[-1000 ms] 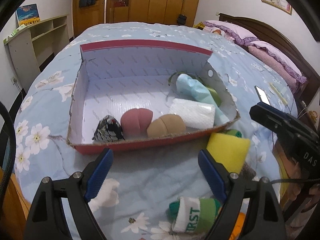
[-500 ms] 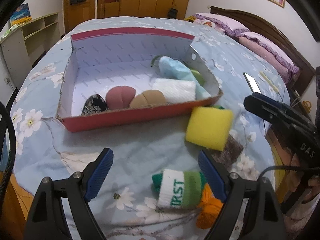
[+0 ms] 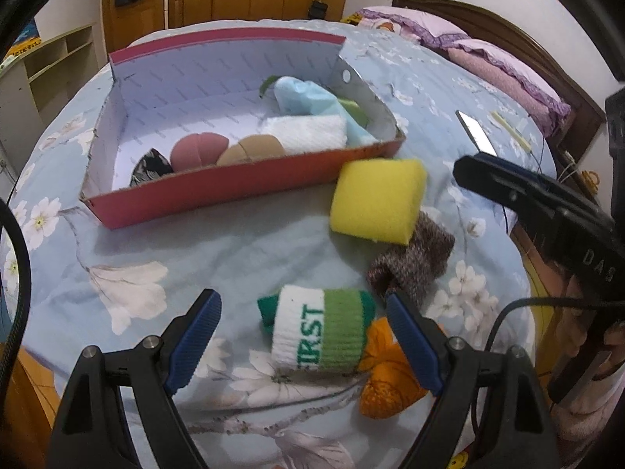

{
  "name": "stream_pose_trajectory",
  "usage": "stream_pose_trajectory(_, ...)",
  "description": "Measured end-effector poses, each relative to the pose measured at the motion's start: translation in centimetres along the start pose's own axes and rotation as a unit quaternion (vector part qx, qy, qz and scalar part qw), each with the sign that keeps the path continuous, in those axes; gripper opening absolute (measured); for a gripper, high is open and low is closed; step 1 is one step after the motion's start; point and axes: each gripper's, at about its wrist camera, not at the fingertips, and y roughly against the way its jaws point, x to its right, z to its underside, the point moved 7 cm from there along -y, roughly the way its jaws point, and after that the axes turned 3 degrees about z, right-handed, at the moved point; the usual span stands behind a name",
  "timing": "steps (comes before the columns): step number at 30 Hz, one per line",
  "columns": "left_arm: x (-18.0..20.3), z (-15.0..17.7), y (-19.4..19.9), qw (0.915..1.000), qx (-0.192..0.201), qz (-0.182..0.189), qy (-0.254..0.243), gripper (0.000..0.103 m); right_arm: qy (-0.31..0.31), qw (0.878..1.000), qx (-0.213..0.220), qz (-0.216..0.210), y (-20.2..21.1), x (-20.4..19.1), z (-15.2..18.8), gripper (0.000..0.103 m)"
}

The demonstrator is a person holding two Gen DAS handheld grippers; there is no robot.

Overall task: Organize soft objects
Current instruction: 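Withdraw both grippers from the box toward the remaining items on the bedspread, then grasp the green-white FIRST sock roll with left while right reaches toward the orange bow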

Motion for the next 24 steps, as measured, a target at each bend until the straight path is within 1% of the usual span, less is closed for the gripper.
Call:
stream_pose_trajectory(6,0.0,0.7,-0.9,0.9999,-0.013,-0.001,-0.003,0.090,-0.001,1.000,-0.001,-0.001,0.0,0.1,0.1,0.044)
stream_pose_trajectory(12,-0.5,1.2,-1.9,0.9996,-0.021,-0.016,-0.001,0.090,-0.003,1.000,-0.005,-0.002,-0.3,0.0,0.4,0.044)
stream_pose_trajectory(16,-0.8,1.7,-2.9,0.9990,-0.041,-0.015,0.009,0.089,-0.005,1.000,-0.008,-0.002,-0.5,0.1,0.6,0.044)
stream_pose_trajectory(19,-1.0,2.2,-3.7,0.9982,-0.056,-0.008,0.021,0.088,-0.006,1.000,-0.010,-0.003,-0.6,0.1,0.7,0.044)
stream_pose_trajectory(24,-1.0,2.5,-3.8,0.9981,-0.059,-0.011,0.017,0.087,-0.006,1.000,-0.013,-0.004,-0.7,0.0,1.0,0.044)
